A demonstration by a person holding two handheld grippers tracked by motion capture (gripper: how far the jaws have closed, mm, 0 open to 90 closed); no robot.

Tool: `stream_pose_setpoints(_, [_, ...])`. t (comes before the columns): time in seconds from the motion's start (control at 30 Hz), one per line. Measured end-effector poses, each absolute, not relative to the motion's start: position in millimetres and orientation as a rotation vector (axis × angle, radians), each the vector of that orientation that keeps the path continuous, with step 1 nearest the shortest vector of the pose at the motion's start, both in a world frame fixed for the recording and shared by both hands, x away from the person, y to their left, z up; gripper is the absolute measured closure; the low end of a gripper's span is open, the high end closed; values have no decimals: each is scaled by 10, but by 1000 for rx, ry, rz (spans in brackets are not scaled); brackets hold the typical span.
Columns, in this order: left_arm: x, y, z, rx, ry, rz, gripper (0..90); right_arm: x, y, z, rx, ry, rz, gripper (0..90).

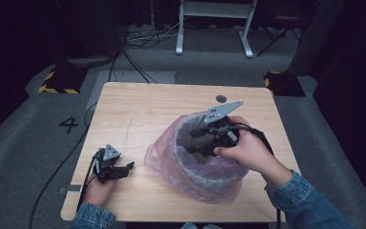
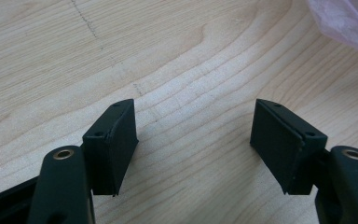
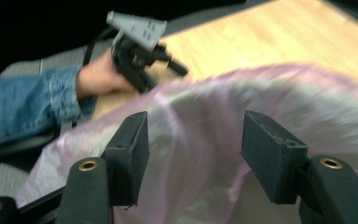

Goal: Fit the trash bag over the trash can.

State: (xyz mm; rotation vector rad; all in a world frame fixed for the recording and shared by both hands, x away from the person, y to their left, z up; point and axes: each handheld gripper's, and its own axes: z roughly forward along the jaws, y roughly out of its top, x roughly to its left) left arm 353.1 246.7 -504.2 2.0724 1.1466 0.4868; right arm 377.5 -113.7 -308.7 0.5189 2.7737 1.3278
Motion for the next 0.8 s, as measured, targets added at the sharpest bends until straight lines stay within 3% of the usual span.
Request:
stream_pose_setpoints(0.17, [3530, 2467, -5042, 2072, 1147, 485, 314, 3736, -975, -3339, 467, 2844, 1180, 430])
stream_pose_setpoints(0.4, [3531, 2468, -5042, 2073, 1146, 486, 314, 3749, -879, -3646, 528, 2842, 958, 305])
stream_pose_setpoints(0.6, [3531, 2468, -5042, 2072, 1146, 487, 314, 3811, -826, -3859, 533, 2924, 853, 349])
stream_pose_setpoints(0.8, [3532, 2468, -5042, 2072, 1146, 486, 313, 3860, -884, -3775, 617, 2893, 941, 318])
